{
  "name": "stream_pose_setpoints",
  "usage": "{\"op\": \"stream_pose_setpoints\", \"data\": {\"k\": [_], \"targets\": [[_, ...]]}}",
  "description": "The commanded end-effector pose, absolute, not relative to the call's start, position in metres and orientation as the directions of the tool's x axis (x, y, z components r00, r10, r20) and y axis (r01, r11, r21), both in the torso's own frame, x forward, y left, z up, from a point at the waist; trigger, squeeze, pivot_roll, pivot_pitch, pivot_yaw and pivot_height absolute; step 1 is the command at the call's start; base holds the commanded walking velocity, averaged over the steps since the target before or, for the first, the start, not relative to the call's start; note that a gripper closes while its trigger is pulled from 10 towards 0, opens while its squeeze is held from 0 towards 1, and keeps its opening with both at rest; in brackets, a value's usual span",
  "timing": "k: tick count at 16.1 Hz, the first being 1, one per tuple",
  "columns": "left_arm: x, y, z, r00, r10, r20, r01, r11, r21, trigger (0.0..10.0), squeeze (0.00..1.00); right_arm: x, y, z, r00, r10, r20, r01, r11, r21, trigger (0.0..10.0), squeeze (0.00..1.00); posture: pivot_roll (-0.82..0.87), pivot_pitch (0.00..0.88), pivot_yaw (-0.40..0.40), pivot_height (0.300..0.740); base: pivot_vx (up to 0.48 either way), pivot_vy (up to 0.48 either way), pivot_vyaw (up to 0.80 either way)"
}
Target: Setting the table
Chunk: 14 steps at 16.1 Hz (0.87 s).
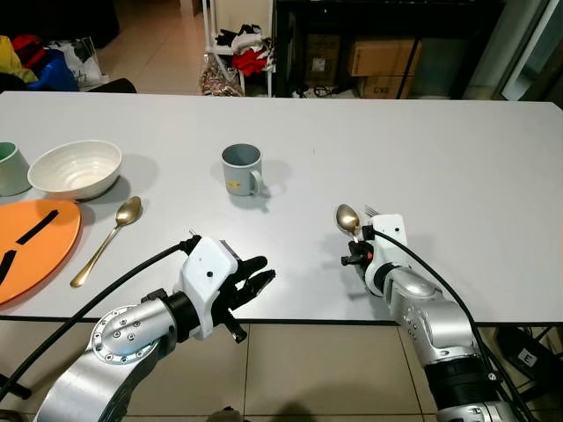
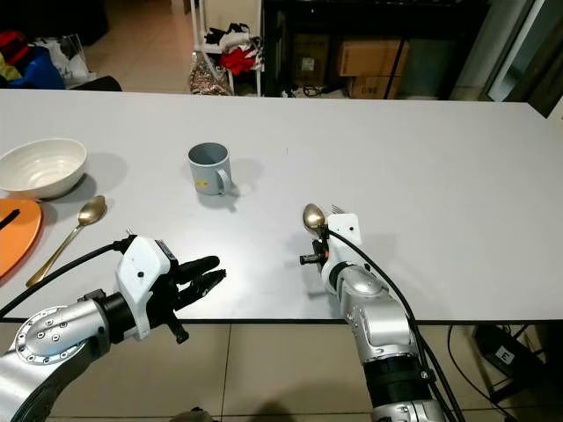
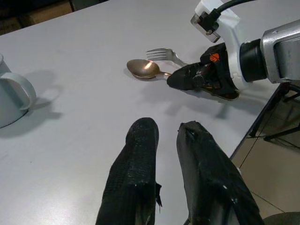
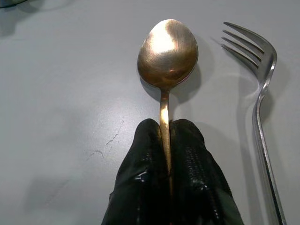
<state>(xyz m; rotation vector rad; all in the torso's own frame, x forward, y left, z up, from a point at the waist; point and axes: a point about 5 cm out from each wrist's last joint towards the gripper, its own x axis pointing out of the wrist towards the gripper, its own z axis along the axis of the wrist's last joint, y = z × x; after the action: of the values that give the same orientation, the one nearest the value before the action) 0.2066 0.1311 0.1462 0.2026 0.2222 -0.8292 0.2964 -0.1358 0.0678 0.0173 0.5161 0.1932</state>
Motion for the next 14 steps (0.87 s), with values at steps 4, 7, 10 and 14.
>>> {"op": "stream_pose_setpoints", "data": {"k": [4, 7, 10, 14], "targets": [[0.205, 0.129, 0.15, 0.647, -0.712, -0.273, 0.755, 0.648, 0.099, 10.0, 0.0, 0.297, -0.135, 0.061, 0.831, 0.184, -0.524, -0.165, 0.983, 0.083, 10.0, 1.0, 0.22, 0.0, 0.018, 0.74, 0.0, 0.0, 0.0], [0.206, 0.128, 0.15, 0.646, -0.714, -0.269, 0.756, 0.647, 0.098, 10.0, 0.0, 0.298, -0.136, 0.065, 0.838, 0.181, -0.515, -0.166, 0.983, 0.075, 10.0, 1.0, 0.21, 0.0, 0.017, 0.74, 0.0, 0.0, 0.0], [0.207, 0.127, 0.151, 0.648, -0.717, -0.258, 0.756, 0.648, 0.098, 10.0, 0.0, 0.296, -0.141, 0.089, 0.873, 0.174, -0.455, -0.171, 0.984, 0.047, 10.0, 1.0, 0.21, 0.0, 0.015, 0.74, 0.0, 0.0, 0.0], [0.219, 0.128, 0.164, 0.758, -0.642, -0.118, 0.649, 0.76, 0.033, 10.0, 0.0, 0.279, -0.143, 0.144, 0.942, 0.249, -0.227, -0.251, 0.968, 0.022, 10.0, 1.0, 0.18, 0.0, 0.02, 0.74, 0.0, 0.0, 0.0]]}}
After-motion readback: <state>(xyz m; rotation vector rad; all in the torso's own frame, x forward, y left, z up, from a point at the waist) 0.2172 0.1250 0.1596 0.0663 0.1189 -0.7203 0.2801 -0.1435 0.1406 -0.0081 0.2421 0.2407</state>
